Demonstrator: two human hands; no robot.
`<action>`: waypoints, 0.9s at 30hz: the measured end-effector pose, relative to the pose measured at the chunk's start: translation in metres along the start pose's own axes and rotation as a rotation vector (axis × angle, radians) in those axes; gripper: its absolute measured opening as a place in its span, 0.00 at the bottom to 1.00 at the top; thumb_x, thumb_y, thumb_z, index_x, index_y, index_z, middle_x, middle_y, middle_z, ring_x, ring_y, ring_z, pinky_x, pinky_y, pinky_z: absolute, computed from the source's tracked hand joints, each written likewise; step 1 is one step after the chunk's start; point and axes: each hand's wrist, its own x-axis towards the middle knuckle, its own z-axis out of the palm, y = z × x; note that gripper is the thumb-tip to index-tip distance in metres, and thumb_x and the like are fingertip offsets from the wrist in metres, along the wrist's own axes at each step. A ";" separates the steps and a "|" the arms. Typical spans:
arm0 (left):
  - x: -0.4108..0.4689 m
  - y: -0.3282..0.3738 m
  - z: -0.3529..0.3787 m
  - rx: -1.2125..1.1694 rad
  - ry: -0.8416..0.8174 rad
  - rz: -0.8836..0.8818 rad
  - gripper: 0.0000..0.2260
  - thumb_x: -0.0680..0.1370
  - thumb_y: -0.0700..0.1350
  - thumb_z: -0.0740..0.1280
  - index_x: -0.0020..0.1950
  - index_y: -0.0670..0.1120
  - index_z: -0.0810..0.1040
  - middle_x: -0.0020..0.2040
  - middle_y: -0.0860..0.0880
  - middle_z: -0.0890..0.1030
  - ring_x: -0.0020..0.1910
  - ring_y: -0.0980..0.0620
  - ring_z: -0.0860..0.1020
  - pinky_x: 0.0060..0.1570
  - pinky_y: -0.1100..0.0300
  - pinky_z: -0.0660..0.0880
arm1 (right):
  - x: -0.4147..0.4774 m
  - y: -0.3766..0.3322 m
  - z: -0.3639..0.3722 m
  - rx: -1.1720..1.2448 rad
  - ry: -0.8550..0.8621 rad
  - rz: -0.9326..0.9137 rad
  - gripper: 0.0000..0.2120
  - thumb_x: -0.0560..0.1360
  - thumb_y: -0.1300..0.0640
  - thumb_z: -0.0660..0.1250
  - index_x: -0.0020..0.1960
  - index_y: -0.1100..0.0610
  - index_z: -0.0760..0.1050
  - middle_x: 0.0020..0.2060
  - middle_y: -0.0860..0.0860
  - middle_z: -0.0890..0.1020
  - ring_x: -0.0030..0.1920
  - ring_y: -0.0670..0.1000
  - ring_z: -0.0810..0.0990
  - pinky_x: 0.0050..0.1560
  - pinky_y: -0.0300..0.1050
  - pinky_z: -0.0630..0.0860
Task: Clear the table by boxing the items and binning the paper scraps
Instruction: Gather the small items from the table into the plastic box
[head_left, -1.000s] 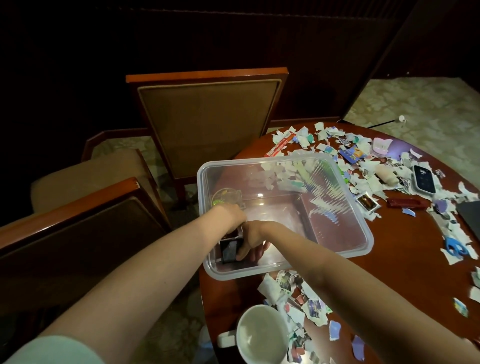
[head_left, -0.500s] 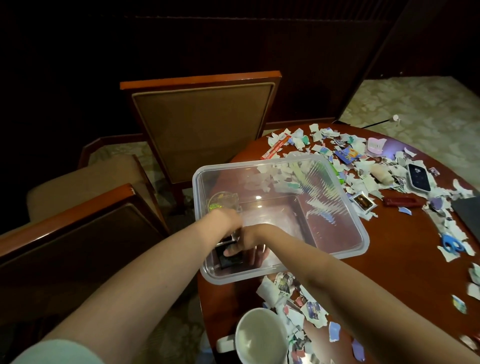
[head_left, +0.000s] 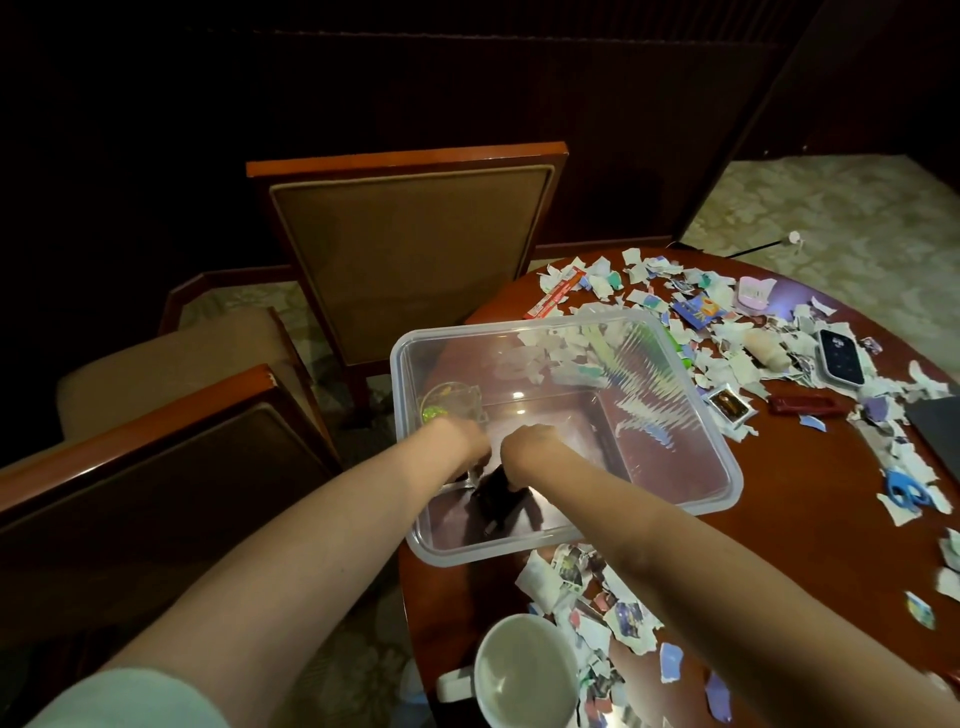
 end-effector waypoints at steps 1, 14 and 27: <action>0.003 0.000 0.001 -0.026 0.011 0.009 0.22 0.78 0.36 0.63 0.71 0.42 0.66 0.66 0.42 0.72 0.62 0.44 0.73 0.56 0.55 0.72 | 0.001 0.001 0.002 0.003 0.004 0.018 0.12 0.79 0.58 0.58 0.59 0.60 0.74 0.52 0.53 0.78 0.61 0.53 0.76 0.54 0.41 0.72; 0.022 0.019 0.001 -0.113 0.060 0.039 0.19 0.75 0.55 0.66 0.56 0.40 0.79 0.50 0.45 0.81 0.39 0.48 0.73 0.35 0.59 0.68 | 0.010 0.011 0.019 0.023 -0.252 0.053 0.17 0.75 0.39 0.62 0.43 0.53 0.75 0.50 0.47 0.78 0.56 0.50 0.76 0.53 0.41 0.68; 0.012 0.009 0.002 -0.088 -0.422 -0.037 0.16 0.80 0.43 0.62 0.67 0.41 0.72 0.46 0.46 0.79 0.36 0.51 0.73 0.45 0.58 0.74 | 0.032 0.004 0.020 0.203 -0.222 -0.095 0.17 0.78 0.60 0.63 0.65 0.66 0.71 0.32 0.52 0.70 0.31 0.49 0.69 0.37 0.43 0.70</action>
